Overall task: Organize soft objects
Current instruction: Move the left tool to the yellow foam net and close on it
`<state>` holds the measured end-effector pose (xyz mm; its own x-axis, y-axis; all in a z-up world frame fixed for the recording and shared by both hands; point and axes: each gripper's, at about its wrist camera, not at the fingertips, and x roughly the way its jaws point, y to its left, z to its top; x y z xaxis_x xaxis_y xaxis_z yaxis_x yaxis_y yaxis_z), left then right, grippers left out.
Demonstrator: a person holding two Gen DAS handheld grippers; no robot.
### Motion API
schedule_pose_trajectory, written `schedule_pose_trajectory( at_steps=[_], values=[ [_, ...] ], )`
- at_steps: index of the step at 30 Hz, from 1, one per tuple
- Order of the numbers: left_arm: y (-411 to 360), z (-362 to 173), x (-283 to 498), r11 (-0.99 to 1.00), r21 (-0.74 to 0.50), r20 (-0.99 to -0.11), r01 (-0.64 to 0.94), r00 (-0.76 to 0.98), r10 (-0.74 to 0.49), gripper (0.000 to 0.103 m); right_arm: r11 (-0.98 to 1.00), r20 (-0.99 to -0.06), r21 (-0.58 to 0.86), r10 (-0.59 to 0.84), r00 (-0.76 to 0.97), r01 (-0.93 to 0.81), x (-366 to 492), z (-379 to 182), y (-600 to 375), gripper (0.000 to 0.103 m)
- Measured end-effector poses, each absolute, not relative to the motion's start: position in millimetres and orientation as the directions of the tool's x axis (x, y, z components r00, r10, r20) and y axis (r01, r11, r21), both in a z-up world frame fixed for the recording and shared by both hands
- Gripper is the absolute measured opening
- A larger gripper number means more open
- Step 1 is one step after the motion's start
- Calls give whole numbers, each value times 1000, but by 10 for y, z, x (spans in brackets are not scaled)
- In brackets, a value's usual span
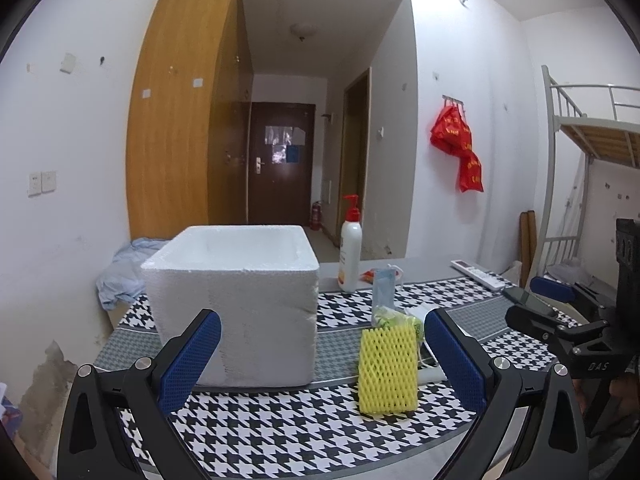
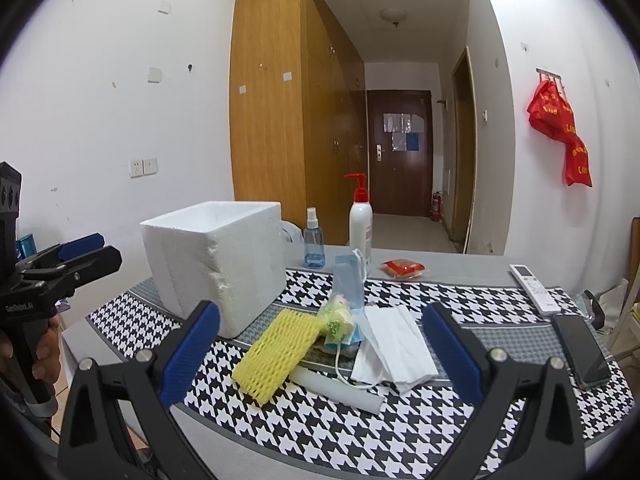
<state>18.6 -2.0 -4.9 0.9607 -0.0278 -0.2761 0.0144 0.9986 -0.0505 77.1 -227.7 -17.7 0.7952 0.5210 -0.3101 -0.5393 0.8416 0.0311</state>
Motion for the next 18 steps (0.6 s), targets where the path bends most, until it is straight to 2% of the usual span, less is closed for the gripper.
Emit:
schedule_pose_trajectory(
  at_steps=[8, 18],
  values=[
    [-87, -156, 383, 997, -52, -336, 54, 939, -69, 102, 849, -359, 32, 502, 787, -527, 914, -271, -2276, 102],
    [-250, -377, 724, 991, -66, -461, 116, 878, -133, 102, 871, -438, 40, 456, 775, -490, 1164, -415, -2347, 102]
  ],
)
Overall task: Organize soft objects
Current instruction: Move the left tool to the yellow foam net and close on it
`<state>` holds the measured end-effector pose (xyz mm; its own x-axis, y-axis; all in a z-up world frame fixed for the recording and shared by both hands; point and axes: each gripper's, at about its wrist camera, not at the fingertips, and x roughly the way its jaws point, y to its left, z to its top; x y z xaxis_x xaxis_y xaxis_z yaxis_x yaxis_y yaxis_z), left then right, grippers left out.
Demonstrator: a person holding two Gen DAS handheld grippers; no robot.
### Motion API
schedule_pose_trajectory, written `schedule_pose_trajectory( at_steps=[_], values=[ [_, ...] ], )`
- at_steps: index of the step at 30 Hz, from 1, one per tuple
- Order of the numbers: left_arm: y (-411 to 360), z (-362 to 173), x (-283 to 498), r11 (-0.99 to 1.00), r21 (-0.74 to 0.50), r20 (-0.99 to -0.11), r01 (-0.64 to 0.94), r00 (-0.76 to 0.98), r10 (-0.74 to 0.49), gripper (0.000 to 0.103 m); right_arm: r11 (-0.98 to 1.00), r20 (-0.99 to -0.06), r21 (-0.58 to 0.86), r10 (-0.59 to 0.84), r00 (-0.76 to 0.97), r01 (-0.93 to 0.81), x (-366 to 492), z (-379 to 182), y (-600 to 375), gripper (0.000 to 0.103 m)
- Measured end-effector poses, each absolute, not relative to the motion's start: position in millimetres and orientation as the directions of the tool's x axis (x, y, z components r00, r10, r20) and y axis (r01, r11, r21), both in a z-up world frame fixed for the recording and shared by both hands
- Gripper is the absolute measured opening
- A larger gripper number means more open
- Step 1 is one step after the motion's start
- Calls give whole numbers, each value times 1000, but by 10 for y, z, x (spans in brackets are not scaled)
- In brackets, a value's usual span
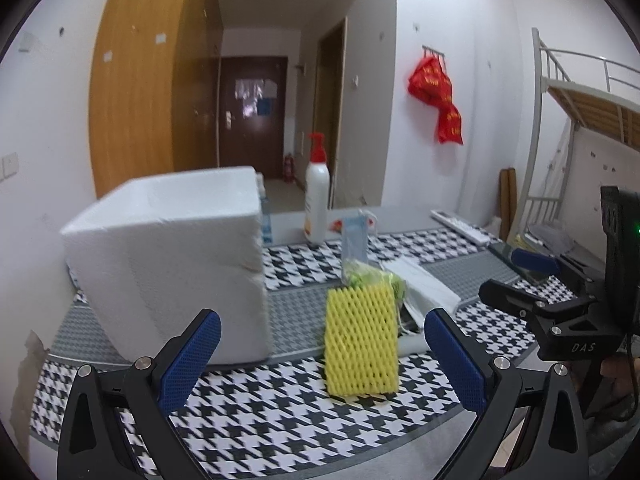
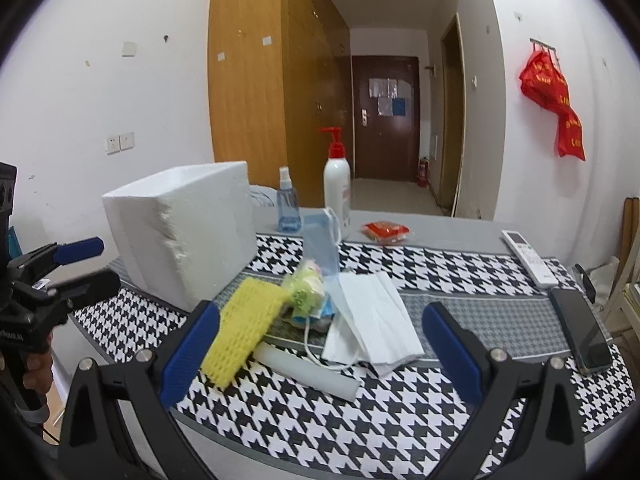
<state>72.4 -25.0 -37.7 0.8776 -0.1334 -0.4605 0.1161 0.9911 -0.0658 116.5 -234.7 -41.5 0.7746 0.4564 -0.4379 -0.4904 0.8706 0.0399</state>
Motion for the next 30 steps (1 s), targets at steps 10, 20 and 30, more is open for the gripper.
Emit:
schedule_pose_trajectory(
  at_steps=[10, 20, 30],
  values=[
    [-440, -544, 971, 987, -58, -545, 147, 824, -154, 102, 885, -510, 57, 423, 749, -462, 1398, -564, -2402, 102],
    [-543, -708, 1167, 986, -68, -610, 153, 776, -163, 102, 896, -578, 81, 400, 712, -437, 1633, -733, -2454, 102],
    [-578, -871, 1368, 987, -78, -669, 138, 727, -154, 101, 904, -608, 63, 371, 702, -424, 1789, -790, -2456, 102]
  ],
)
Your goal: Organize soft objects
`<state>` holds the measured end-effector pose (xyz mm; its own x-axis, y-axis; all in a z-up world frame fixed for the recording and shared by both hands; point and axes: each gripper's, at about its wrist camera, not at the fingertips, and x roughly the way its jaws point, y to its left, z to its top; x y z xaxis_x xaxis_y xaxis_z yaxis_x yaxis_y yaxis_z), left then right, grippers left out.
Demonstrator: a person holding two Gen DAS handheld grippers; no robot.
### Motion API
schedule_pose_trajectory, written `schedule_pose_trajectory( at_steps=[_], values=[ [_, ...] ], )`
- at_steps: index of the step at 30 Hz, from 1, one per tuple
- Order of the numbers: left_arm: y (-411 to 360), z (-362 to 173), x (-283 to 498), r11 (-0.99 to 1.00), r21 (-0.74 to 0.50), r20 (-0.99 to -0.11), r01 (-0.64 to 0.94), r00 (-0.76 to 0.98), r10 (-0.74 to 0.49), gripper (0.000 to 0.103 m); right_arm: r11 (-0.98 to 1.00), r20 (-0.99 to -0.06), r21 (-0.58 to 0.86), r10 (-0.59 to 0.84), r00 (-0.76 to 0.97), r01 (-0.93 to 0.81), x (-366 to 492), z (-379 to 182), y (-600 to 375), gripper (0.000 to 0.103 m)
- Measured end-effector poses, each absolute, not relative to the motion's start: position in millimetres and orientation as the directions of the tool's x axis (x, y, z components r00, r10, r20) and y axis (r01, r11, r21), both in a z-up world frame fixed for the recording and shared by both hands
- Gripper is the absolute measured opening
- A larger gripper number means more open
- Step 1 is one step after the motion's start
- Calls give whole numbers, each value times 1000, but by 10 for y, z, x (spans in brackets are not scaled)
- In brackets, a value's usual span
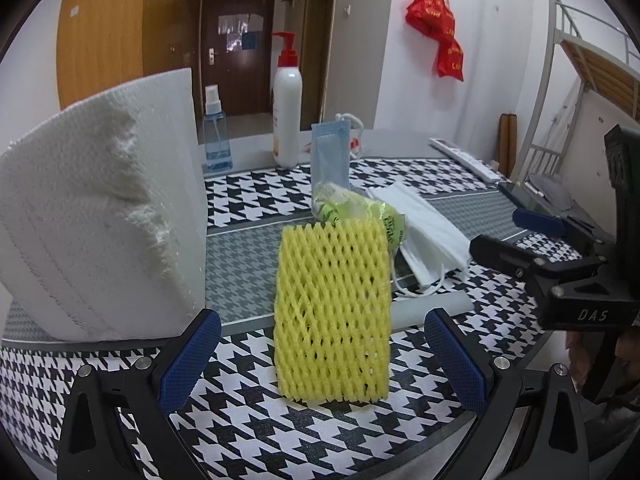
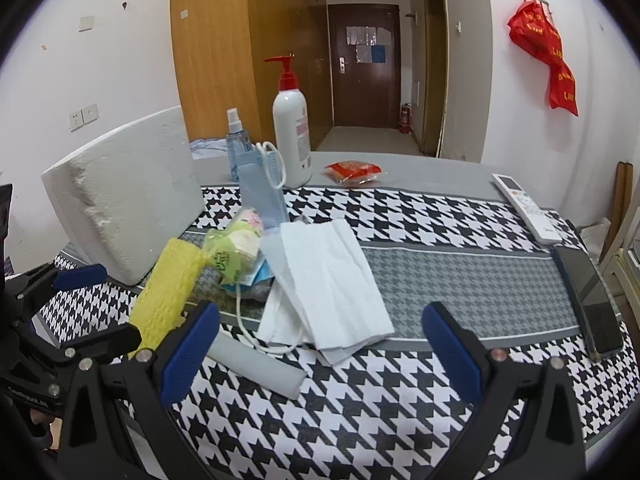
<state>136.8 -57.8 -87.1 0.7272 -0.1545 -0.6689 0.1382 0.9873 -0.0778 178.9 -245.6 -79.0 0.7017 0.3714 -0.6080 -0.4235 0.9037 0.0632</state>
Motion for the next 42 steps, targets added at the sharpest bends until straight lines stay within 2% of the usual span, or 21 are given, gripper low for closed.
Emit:
schedule_pose_trajectory(
  at_steps=[13, 22, 27, 28, 32, 35, 37, 41, 42],
  values=[
    [-630, -1040, 1561, 988, -72, -718, 137, 680, -146, 81, 914, -660, 57, 336, 672, -401, 2038, -879, -2498, 102],
    [-544, -1125, 1642, 984, -123, -737, 126, 653, -176, 47, 904, -670, 59, 351, 654, -424, 2115, -929, -2473, 102],
    [-519, -1097, 1627, 983, -121, -722, 135, 668, -181, 21, 897, -669, 71, 367, 646, -436, 2179, -932, -2472, 102],
    [-517, -1086, 1615, 983, -122, -719, 137, 670, -183, 20, 898, -671, 72, 365, 646, -433, 2193, -931, -2472, 102],
    [-502, -1060, 1585, 981, -127, -708, 149, 678, -195, 20, 891, -681, 84, 377, 627, -445, 2244, -946, -2451, 83],
    [-490, -1050, 1579, 979, -130, -704, 158, 681, -204, 20, 891, -697, 72, 366, 616, -448, 2281, -984, -2414, 78],
    [-484, -1047, 1575, 979, -126, -703, 159, 682, -201, 20, 888, -704, 74, 369, 607, -454, 2299, -1001, -2398, 70],
    [-481, -1050, 1559, 979, -117, -706, 164, 680, -198, 20, 879, -732, 100, 382, 564, -466, 2348, -1070, -2387, 45],
    [-482, -1053, 1553, 979, -117, -709, 167, 676, -200, 20, 880, -737, 100, 380, 560, -465, 2357, -1087, -2383, 45]
  ],
)
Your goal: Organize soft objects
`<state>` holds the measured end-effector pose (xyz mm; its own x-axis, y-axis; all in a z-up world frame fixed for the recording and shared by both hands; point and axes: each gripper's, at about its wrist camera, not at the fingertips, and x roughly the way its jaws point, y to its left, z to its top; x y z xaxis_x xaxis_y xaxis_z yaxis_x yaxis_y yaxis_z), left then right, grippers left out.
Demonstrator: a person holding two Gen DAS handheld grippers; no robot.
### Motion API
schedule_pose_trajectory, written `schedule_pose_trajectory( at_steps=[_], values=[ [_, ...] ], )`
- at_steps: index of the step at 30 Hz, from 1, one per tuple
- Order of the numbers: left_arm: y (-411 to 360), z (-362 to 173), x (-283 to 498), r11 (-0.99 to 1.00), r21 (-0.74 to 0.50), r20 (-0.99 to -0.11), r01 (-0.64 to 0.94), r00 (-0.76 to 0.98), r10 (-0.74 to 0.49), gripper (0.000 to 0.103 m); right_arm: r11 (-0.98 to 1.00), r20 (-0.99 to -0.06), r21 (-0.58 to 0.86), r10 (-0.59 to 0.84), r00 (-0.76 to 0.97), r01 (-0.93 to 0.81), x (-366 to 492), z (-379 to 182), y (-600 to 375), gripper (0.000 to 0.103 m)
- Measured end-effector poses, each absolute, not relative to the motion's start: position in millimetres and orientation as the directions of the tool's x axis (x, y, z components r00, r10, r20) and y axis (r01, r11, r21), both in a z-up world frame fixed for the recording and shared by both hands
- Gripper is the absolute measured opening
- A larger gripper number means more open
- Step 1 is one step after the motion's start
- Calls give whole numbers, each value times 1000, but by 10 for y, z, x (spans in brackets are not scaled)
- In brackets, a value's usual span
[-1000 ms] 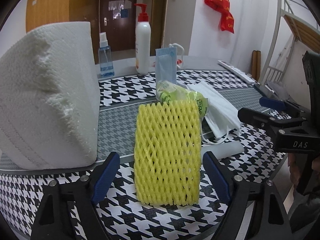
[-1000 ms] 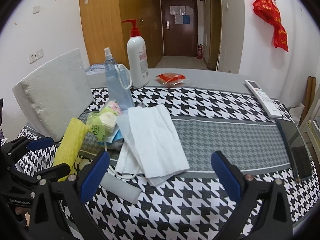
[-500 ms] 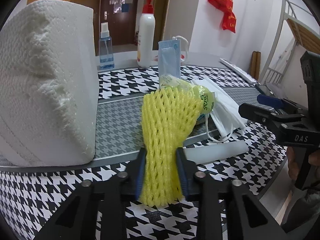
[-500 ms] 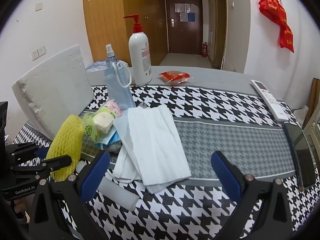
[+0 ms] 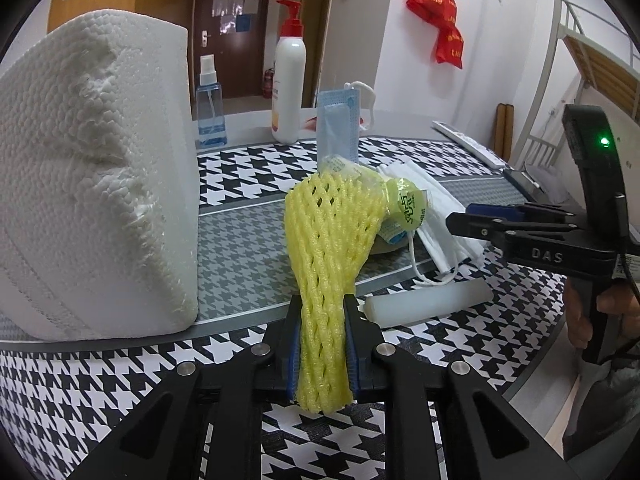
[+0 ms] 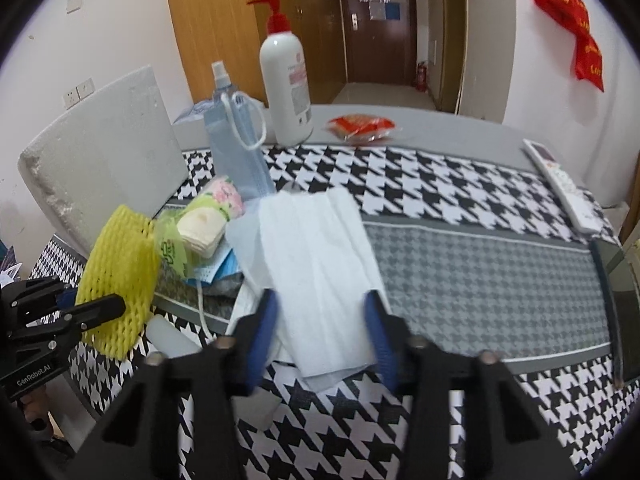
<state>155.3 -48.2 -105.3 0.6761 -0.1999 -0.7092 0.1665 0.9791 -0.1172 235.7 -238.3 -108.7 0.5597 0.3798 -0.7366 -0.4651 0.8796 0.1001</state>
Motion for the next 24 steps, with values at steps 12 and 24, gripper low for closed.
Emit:
schedule_pose_trajectory(
  at_steps=[12, 24],
  values=[
    [-440, -1038, 1482, 976, -131, -699, 176, 682, -217, 20, 902, -748, 111, 352, 563, -417, 2371, -1147, -2501, 11],
    [-413, -900, 1353, 976, -121, -655, 181, 725, -215, 19, 911, -647, 76, 354, 675, -404, 2109, -757, -2660, 11]
  ],
)
